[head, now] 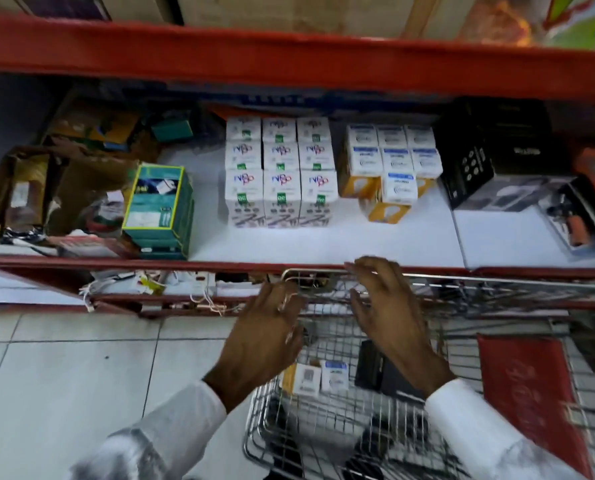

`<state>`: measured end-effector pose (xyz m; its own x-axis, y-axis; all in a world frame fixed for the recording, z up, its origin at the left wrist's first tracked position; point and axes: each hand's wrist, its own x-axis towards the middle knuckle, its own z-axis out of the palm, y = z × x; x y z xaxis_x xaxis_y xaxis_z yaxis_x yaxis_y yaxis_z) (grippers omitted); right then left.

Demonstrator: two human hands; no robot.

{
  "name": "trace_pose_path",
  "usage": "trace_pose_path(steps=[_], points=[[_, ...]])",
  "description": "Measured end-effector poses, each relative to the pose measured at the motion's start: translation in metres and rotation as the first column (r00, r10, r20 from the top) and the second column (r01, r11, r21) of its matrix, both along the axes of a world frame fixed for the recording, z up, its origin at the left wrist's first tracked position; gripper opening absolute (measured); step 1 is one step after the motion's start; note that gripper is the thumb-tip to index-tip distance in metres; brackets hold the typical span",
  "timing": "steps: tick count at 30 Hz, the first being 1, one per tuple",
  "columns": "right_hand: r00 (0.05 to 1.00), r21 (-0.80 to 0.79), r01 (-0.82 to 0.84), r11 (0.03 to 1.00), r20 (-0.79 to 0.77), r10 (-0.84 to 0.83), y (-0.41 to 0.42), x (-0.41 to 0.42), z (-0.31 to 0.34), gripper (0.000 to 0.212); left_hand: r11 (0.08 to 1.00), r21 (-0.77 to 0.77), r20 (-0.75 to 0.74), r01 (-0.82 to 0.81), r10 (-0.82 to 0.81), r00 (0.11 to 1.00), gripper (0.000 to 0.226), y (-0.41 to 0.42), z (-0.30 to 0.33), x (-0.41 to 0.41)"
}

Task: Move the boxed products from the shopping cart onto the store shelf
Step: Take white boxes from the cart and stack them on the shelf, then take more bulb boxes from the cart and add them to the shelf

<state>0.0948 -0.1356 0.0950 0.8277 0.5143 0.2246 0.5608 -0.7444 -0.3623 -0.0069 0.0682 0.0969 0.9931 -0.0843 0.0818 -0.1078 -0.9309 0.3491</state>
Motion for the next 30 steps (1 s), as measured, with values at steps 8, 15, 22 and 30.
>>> trace_pose_path(steps=[8,15,22,30], points=[[0.843,-0.396,-0.261,0.88,-0.537,0.008,-0.046,-0.07,-0.1,0.067,0.98,0.065,-0.641,0.188,-0.103,0.761,0.089,-0.061,-0.094,-0.024],[0.764,-0.442,-0.317,0.839,-0.643,-0.05,-0.032,-0.079,-0.168,0.076,0.95,0.207,-0.691,0.232,-0.026,0.722,0.093,-0.074,-0.141,-0.032],[0.684,-0.253,-0.161,0.954,-0.726,-0.077,-0.049,-0.06,-0.121,0.074,0.992,-0.056,-0.645,-0.111,0.049,0.763,0.072,-0.067,-0.117,-0.033],[0.782,-0.093,0.032,0.995,-0.618,-0.083,-0.104,0.011,0.03,0.064,0.947,-0.272,-0.351,-0.172,0.069,0.934,0.062,-0.069,0.005,0.007]])
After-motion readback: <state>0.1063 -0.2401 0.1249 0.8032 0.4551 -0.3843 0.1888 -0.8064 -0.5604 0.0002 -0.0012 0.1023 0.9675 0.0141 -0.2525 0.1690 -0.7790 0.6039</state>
